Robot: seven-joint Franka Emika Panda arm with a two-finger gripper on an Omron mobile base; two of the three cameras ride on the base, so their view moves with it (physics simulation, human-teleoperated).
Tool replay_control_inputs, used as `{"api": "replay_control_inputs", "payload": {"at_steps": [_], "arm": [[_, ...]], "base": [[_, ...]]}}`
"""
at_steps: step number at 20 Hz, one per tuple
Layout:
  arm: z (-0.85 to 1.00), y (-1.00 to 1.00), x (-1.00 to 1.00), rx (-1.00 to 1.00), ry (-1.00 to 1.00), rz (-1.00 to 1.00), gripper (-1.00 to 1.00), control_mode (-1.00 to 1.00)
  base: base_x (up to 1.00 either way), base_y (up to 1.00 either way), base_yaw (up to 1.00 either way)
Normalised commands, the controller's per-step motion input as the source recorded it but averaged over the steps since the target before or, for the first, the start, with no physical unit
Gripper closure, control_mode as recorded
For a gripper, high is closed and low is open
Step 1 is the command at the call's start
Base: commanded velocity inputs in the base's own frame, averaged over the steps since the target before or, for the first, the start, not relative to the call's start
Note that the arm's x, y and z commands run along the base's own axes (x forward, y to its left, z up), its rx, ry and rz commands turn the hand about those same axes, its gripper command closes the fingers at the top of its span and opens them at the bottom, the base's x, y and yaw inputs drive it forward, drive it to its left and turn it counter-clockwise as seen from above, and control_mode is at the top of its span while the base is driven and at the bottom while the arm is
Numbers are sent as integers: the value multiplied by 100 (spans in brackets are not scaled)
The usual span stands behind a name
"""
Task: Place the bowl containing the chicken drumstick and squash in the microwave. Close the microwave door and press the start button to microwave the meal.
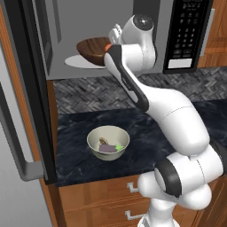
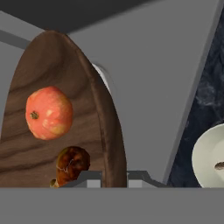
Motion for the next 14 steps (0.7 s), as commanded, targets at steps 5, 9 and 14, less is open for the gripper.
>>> {"api": "replay_control_inputs", "payload": {"at_steps": [5,9,14], "arm": [[-8,17,45,0,0,0,100,-100],[0,13,38,0,0,0,100,-100],[0,10,35,0,0,0,100,-100]], "base": [[0,0,0],[0,0,0],[0,0,0]]}}
